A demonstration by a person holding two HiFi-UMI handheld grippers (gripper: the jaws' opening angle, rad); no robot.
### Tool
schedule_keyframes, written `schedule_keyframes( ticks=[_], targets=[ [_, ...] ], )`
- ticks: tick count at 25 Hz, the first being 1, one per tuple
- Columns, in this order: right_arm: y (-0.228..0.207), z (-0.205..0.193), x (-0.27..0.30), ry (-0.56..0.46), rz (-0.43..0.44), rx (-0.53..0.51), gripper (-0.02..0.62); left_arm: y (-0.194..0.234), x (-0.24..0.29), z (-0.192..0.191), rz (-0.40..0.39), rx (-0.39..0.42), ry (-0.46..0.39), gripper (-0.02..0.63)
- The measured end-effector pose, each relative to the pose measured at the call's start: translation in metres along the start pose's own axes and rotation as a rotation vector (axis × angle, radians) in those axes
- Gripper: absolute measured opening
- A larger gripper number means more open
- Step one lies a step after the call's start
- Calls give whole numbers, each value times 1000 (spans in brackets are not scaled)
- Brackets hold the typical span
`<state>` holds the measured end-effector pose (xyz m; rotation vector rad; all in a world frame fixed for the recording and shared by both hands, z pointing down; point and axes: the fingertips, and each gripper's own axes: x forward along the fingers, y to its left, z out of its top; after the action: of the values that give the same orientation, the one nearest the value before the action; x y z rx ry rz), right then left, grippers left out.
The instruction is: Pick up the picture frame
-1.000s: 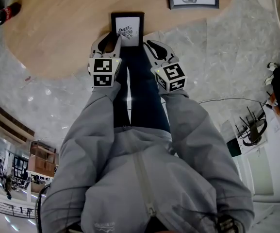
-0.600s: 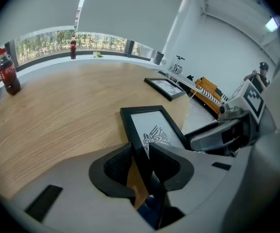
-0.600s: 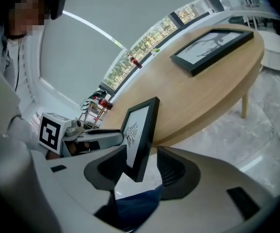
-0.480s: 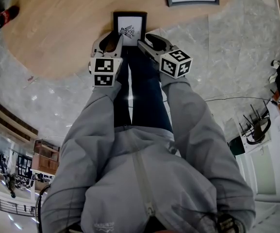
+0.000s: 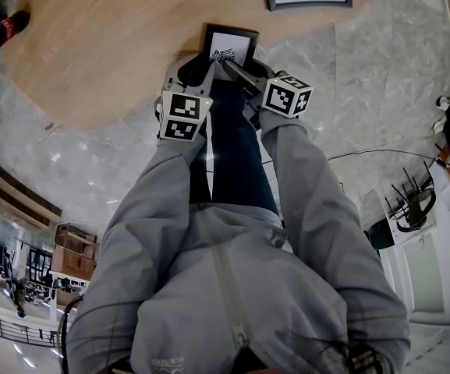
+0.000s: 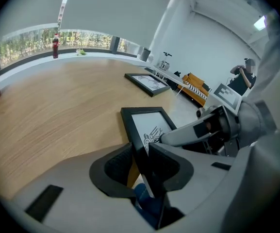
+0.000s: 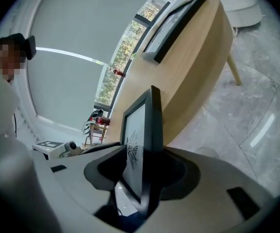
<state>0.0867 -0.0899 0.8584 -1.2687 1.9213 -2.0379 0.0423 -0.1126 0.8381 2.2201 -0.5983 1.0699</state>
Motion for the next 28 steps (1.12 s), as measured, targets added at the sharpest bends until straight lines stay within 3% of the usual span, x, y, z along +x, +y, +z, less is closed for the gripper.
schedule_keyframes(
  ticks=[6,18,23,28],
  targets=[
    [0,-1,7,-13,34,77,193,-2,4,-1,-24,5,9,117],
    [17,0,-8,-18,65,103,59,-11,4,1,-64,-26,31,118],
    [29,3,-13,3,34,105,37,-11,-2,3,-82,-121,56,116],
    [46,7,-24,13,-6,137,37,-13,-23,14,-87,-112,73,114]
  ],
)
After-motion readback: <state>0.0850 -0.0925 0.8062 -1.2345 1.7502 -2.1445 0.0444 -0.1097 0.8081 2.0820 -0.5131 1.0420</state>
